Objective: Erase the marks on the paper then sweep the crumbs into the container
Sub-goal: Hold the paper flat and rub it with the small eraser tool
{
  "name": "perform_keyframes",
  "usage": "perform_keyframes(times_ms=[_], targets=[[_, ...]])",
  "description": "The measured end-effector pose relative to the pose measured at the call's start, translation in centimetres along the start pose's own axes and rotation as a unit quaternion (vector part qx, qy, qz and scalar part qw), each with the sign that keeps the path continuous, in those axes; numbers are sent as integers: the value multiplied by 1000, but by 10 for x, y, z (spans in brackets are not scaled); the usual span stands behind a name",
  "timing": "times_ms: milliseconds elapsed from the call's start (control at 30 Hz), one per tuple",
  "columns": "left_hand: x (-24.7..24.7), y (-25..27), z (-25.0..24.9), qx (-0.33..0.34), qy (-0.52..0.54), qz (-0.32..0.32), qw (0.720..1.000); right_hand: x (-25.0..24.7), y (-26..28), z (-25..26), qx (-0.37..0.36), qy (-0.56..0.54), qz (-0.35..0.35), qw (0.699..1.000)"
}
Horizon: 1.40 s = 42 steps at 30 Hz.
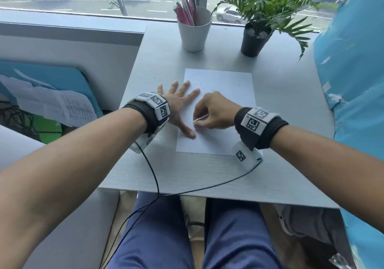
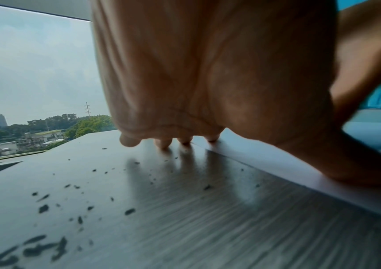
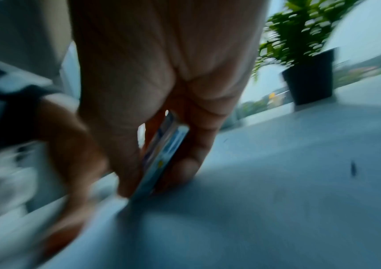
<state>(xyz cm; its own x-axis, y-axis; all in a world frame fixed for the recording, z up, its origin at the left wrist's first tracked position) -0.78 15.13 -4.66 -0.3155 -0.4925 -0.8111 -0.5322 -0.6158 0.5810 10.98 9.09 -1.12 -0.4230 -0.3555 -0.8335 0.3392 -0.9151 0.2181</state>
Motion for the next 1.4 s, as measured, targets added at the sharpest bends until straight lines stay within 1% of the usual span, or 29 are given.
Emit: perform_keyframes(times_ms=[67,100,133,167,233,267,333,367,400,433,500,533,633,667,767,800,867,933,967,1033,1100,1167,1200,1233,1267,1300,1333,1367,1400], targets=[[0,0,-2,1,2,-3,1000,-21,-5,-21,59,-14,-58,996],[-1,0,-2,1,1,-5,1000,-29,-6,-27,73,-12,-91,993],[0,0,-2,0,0,-3,1000,-29,-7,-28,70,-11,-103,992],[0,1,-1,0,0,0,1000,-22,-5,-21,56,-10,-89,994],[0,0,0,1,-2,-4,1000,-3,3,-5,8,-6,-26,1000],[0,0,0,3,-2,-6,1000,-3,4,-7,8,-9,-20,1000],[0,0,-2,1,0,-7,1000,-21,0,-27,64,-31,-75,995],[-1,0,-3,0,0,-9,1000,-29,0,-32,80,-31,-105,991],[0,0,-3,-2,0,-9,1000,-27,-1,-32,79,-28,-113,990],[0,1,-2,-3,1,-7,1000,-19,0,-25,62,-24,-93,993],[0,1,-1,-3,-1,-7,1000,-1,5,-6,13,-15,-27,999],[0,0,-1,-3,-1,-5,1000,-1,6,-6,14,-14,-23,1000],[-2,1,-4,-10,1,-6,1000,-27,-1,-32,78,-14,-99,992],[-2,3,-5,-12,1,-4,1000,-27,-2,-33,83,-5,-101,991],[0,1,-4,-5,2,-5,1000,-20,0,-27,69,20,-69,995],[0,1,-4,-1,4,-7,1000,-26,3,-34,93,17,-82,992],[0,2,-2,2,9,-19,1000,-46,11,-60,178,17,-114,977],[2,4,-1,10,12,-32,999,-51,23,-83,240,27,-103,965],[3,5,0,14,10,-38,999,-49,29,-89,252,26,-95,963],[3,7,2,16,-9,-42,999,-40,38,-94,247,10,-95,964],[0,12,6,-14,-38,-43,998,-37,41,-96,239,-11,-103,965],[-6,19,6,-44,-62,-67,995,-38,40,-95,235,-14,-97,967],[-9,24,-1,-30,-77,-92,992,-39,40,-95,232,-10,-91,968],[-9,28,-14,14,-93,-115,989,-40,40,-94,228,-3,-85,970],[-3,34,-33,78,-103,-123,984,-40,39,-93,223,3,-81,971],[5,40,-54,150,-107,-113,976,-40,38,-91,218,9,-78,973],[17,46,-76,219,-106,-88,966,-40,38,-90,214,14,-75,974],[29,51,-93,272,-106,-63,954,-40,38,-88,209,21,-77,975],[40,53,-105,304,-103,-42,946,-41,38,-87,204,24,-80,975]])
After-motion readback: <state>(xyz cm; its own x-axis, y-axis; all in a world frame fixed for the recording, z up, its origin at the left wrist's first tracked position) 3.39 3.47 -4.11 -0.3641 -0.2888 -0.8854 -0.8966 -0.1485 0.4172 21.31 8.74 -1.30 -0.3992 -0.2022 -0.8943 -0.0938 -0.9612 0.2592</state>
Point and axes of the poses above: each hand's wrist, its own y-axis away from the middle knuckle, its own x-axis out of the palm, z = x × y, the point moved 5 cm from there along -y, towards the middle knuckle, and after that the axes turned 1 degree about z, right-handed, at the moved point
